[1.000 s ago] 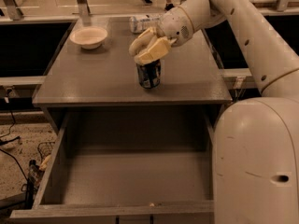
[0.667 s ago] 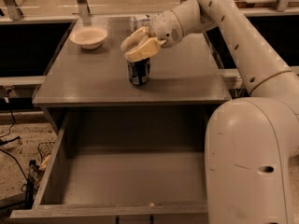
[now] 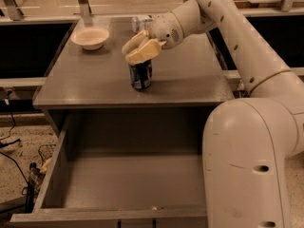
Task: Pick pepsi can from top drawer and place on counter
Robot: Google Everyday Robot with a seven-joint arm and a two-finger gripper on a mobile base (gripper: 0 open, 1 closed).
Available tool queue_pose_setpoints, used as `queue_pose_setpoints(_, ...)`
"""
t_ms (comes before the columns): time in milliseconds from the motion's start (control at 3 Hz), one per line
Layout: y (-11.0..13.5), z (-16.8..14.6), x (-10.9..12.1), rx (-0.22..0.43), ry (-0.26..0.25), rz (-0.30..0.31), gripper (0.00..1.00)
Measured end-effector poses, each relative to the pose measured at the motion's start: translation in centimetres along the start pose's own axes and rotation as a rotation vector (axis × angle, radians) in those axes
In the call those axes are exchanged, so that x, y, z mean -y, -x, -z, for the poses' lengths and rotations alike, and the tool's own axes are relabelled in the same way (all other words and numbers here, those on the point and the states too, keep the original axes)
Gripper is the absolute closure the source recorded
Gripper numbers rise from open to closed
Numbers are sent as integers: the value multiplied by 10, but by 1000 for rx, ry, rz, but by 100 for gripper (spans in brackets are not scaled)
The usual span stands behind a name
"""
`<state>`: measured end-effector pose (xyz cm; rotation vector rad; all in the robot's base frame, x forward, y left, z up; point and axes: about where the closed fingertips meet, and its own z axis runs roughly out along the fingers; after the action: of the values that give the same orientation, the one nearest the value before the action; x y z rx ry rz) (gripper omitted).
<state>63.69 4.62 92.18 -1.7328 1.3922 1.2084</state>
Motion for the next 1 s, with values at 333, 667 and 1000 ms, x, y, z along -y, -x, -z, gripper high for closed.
queue_pose_setpoints(333, 0, 0, 0, 0, 0, 0, 100)
queue_pose_setpoints(667, 0, 0, 0, 0, 0, 0, 82)
queue_pose_setpoints(1000, 0, 0, 0, 0, 0, 0, 58)
